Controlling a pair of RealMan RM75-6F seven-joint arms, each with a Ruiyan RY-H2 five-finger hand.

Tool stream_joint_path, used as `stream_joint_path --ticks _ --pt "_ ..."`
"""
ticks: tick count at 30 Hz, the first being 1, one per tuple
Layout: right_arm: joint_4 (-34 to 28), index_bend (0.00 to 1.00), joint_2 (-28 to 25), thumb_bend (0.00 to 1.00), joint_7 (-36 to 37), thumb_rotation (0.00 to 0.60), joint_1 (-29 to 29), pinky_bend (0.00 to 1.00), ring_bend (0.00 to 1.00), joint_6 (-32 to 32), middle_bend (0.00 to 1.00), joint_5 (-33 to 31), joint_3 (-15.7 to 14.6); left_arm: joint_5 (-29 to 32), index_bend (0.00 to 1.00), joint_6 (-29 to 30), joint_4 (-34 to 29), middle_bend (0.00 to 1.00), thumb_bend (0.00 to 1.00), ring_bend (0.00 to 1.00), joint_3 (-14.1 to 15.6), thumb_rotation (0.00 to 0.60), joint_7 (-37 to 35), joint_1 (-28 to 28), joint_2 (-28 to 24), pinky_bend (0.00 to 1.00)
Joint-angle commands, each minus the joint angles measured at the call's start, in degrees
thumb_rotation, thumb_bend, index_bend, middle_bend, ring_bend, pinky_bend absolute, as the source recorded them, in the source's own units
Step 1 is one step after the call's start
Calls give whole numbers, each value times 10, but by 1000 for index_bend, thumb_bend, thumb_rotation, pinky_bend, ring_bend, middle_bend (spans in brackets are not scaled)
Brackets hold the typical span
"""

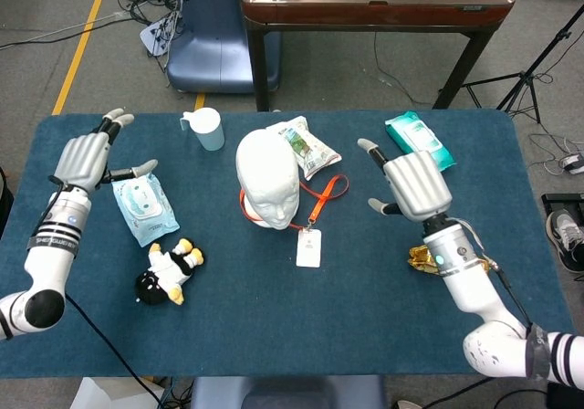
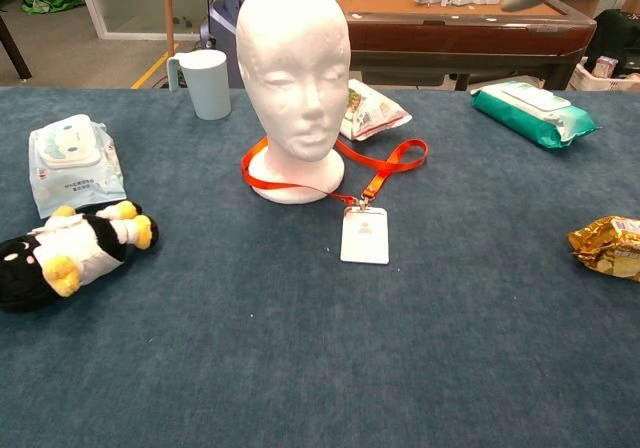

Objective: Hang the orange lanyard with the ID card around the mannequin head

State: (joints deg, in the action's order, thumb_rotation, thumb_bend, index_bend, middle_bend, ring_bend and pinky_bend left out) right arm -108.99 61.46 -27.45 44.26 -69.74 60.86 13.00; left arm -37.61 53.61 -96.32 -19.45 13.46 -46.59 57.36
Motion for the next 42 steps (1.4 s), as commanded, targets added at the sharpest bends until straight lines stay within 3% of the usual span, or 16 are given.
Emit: stream_joint_path --ticks 1,10,15,19,27,35,42 --pt "-21 206 -33 55 30 600 -42 1000 878 -10 835 63 -39 -43 0 19 -26 40 67 190 23 193 -27 36 -17 467" --pt "-16 207 -54 54 61 600 -98 1000 876 5 828 166 -110 -142 0 90 -41 43 67 191 76 197 -60 121 -16 467" --pt "-11 207 -42 62 51 600 -103 1000 891 33 840 197 -131 -183 0 120 -33 45 67 191 99 229 -69 155 -6 458" --pt "-2 207 -24 122 40 600 -97 1000 915 69 863 200 -139 -212 0 140 -28 45 68 191 115 247 -75 181 -3 456" --pt "31 207 39 402 1 600 -57 1000 1000 166 996 132 -129 -261 0 172 -26 45 69 191 136 304 -94 223 5 452" --pt "72 207 121 687 -62 600 -12 1000 1000 215 1000 45 -110 -300 0 199 -38 45 68 191 143 314 -107 252 -1 451" --pt "119 207 181 794 -133 600 32 1000 1000 225 1000 -69 -99 -313 0 204 -45 45 69 191 141 318 -115 265 -7 451"
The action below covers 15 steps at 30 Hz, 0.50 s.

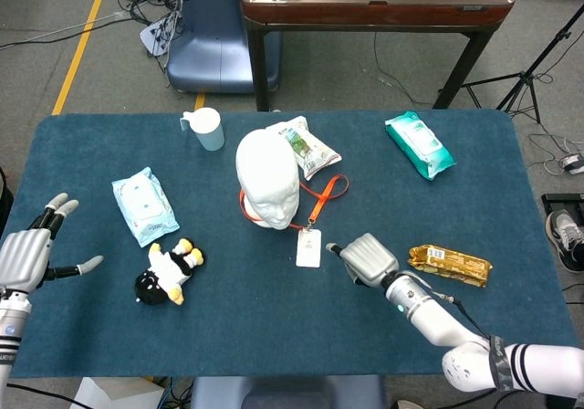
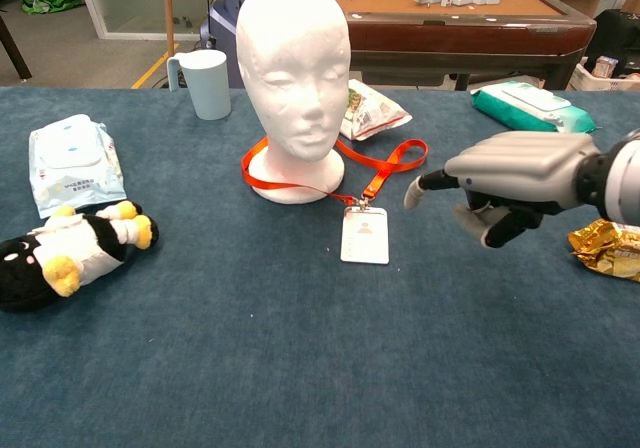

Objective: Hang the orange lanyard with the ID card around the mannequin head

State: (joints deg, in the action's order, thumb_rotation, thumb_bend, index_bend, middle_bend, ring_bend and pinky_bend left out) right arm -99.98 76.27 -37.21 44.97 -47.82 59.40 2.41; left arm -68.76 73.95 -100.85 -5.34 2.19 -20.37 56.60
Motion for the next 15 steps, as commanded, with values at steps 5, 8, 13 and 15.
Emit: stream_joint_path --ticks 5,8,13,15 --pt "65 207 67 795 -61 600 47 1000 1000 -3 1000 -111 11 -9 0 2 4 45 69 191 -1 318 -8 11 3 451" --pt "87 207 84 795 -65 600 58 1000 1000 -6 1000 -134 15 -9 0 -1 4 45 69 191 -4 320 -10 13 2 451" --pt "127 207 114 795 -61 600 69 1000 1000 -9 1000 -152 18 -14 0 -4 8 45 69 191 -5 320 -14 16 2 451" --pt "138 207 124 795 -58 600 73 1000 1000 -10 1000 -154 19 -18 0 -2 9 45 69 191 -6 321 -13 19 4 451"
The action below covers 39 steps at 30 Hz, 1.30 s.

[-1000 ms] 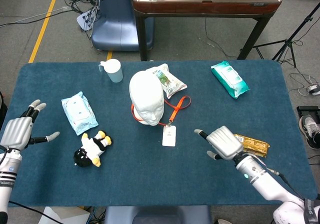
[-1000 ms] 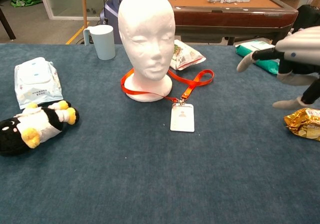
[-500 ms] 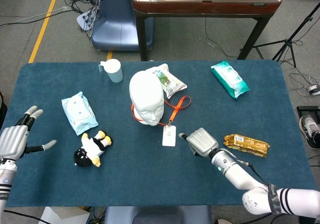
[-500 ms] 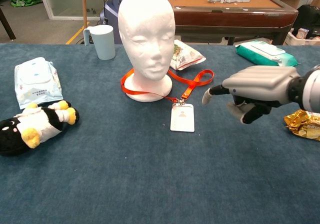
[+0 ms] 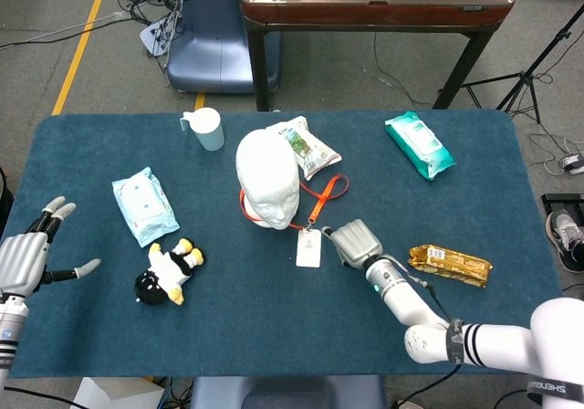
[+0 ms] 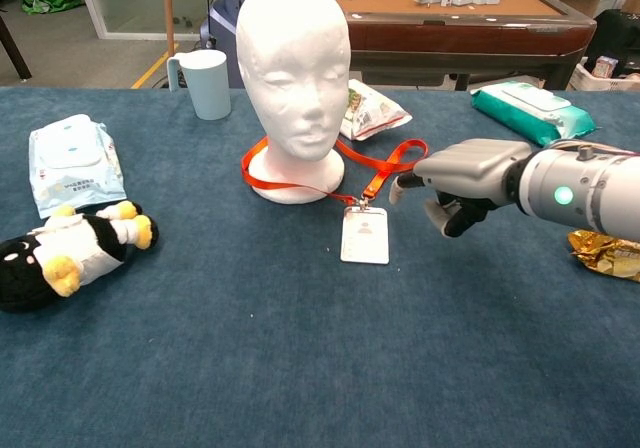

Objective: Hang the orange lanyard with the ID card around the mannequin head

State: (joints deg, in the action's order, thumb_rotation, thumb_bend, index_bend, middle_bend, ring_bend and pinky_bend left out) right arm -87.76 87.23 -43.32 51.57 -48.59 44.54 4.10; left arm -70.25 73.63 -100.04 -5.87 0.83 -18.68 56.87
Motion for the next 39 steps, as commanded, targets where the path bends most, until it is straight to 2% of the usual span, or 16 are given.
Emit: stream_joint_path --ticks 1,17,21,27,39 --pt "20 207 18 795 4 600 9 1000 1000 -3 1000 -6 4 -4 0 3 1 45 69 191 -1 320 2 2 2 451" --pt "88 207 78 795 -5 600 48 1000 1000 2 1000 -58 22 -34 0 14 -12 45 69 191 0 321 9 16 1 451" --pt "88 207 84 795 -13 600 54 1000 1000 2 1000 -64 17 -43 0 16 -13 45 69 191 2 320 8 20 1 451" --pt "59 207 75 795 -16 600 54 1000 1000 -5 1000 -61 4 -55 0 19 -20 45 69 191 5 320 10 25 -2 451" --pt "-53 207 41 795 -8 600 47 1000 1000 -18 1000 -24 -23 -92 0 29 -47 45 69 191 15 321 18 34 -10 451"
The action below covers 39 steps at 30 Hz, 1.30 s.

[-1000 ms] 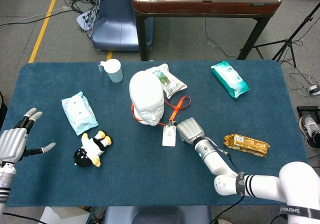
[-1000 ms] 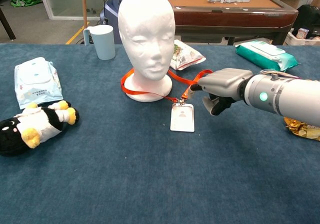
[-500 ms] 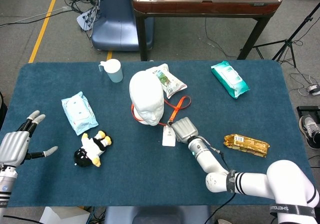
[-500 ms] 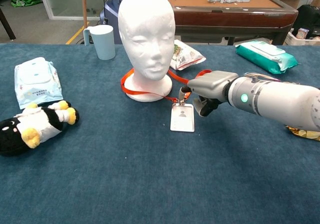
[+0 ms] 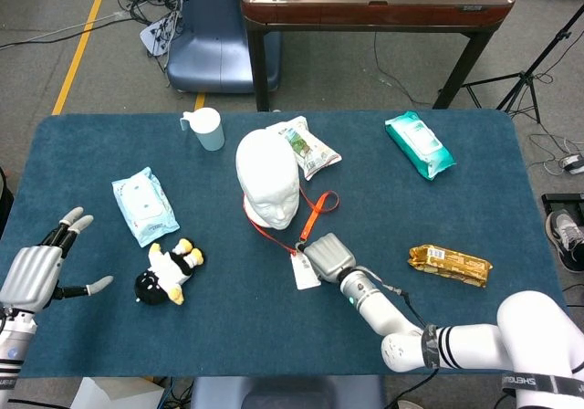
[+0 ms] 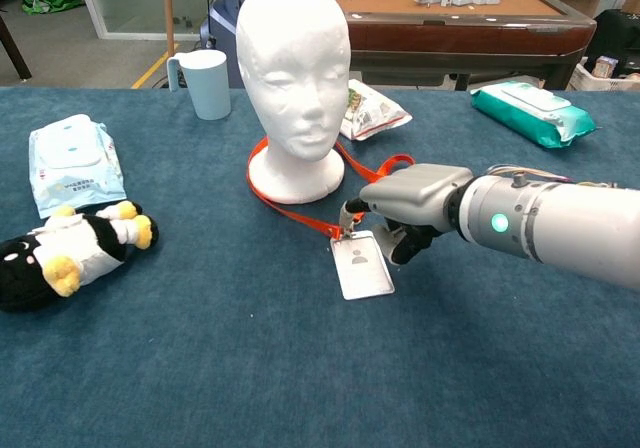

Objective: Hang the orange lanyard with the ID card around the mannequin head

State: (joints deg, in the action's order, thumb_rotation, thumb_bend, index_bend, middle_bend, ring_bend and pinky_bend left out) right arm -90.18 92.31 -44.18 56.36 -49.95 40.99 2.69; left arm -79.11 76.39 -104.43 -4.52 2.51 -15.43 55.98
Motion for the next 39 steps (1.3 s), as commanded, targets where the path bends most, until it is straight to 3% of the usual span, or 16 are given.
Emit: stream_joint_path --ticks 1,8,16,39 --pt "-43 207 -14 794 1 600 -2 1000 1000 -6 1000 17 -13 -6 0 2 -5 45 69 191 2 321 3 2 -2 451" --pt "-104 207 -62 793 16 600 -27 1000 1000 -37 1000 73 -41 -13 0 5 -10 45 69 191 4 322 3 7 -5 451" --pt "-127 207 -103 792 26 600 -56 1000 1000 -45 1000 117 -87 -18 0 5 -17 45 69 191 6 321 6 9 -5 451" --pt "-121 207 -87 792 25 600 -74 1000 1000 -23 1000 147 -102 -29 0 4 -15 45 69 191 9 320 -1 14 3 451"
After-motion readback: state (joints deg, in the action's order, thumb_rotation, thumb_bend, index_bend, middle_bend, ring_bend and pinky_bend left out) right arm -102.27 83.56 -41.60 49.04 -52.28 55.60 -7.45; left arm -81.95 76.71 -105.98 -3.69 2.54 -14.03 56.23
